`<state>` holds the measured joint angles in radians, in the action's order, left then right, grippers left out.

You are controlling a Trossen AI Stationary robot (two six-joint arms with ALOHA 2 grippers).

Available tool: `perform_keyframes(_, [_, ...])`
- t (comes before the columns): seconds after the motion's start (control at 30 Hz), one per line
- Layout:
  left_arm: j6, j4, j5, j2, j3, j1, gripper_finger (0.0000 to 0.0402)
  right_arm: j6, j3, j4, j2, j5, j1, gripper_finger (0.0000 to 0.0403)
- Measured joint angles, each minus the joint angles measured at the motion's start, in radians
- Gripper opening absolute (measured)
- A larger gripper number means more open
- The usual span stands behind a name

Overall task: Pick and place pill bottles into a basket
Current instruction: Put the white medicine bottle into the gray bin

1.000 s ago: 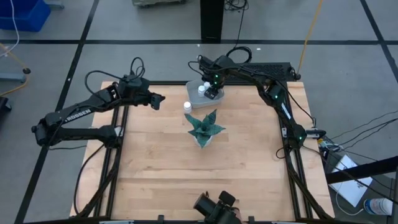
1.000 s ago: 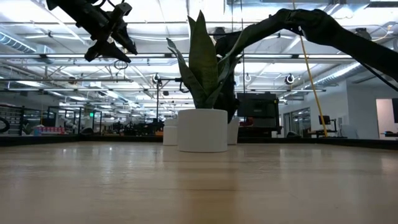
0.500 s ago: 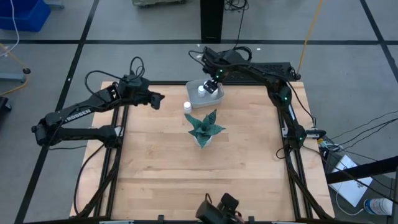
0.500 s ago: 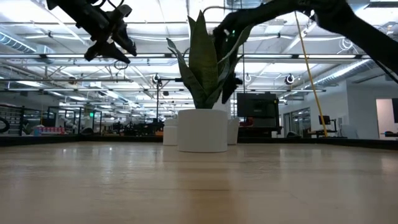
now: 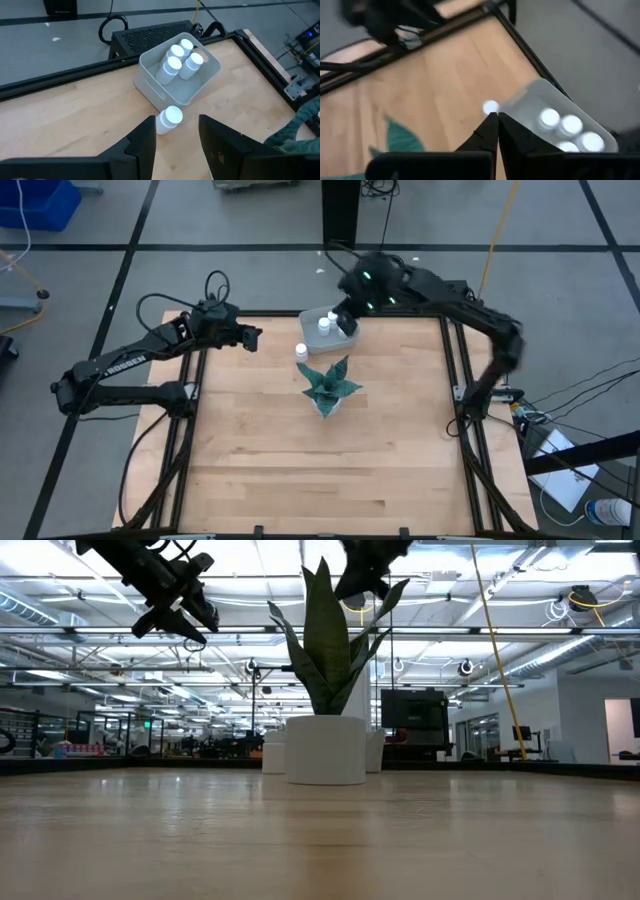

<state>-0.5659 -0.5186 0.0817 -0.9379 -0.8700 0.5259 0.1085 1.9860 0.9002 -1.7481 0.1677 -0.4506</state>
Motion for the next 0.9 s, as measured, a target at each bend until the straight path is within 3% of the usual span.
perform_keyframes(0.3, [-0.017,0.000,0.008,0.000,0.000,0.000,0.0152,-0.014,-0.920,-0.715,0.604,0.067,0.082,0.0002])
perform_keyframes(0.47, [-0.016,0.000,0.008,0.000,0.000,0.000,0.0152,0.004,-1.322,-1.000,0.850,0.095,0.112,0.0001])
perform_keyframes(0.6, [-0.020,0.000,0.007,0.000,0.000,0.000,0.0152,0.057,-1.516,-1.168,0.994,-0.005,0.148,0.0001])
perform_keyframes(0.77, [-0.026,0.000,0.007,0.000,0.000,0.000,0.0152,0.038,-1.612,-1.127,1.161,-0.021,0.214,0.0000])
perform_keyframes(0.9, [-0.041,0.000,0.005,0.000,0.000,0.000,0.0152,0.030,-1.678,-1.093,1.310,-0.249,0.291,0.0000])
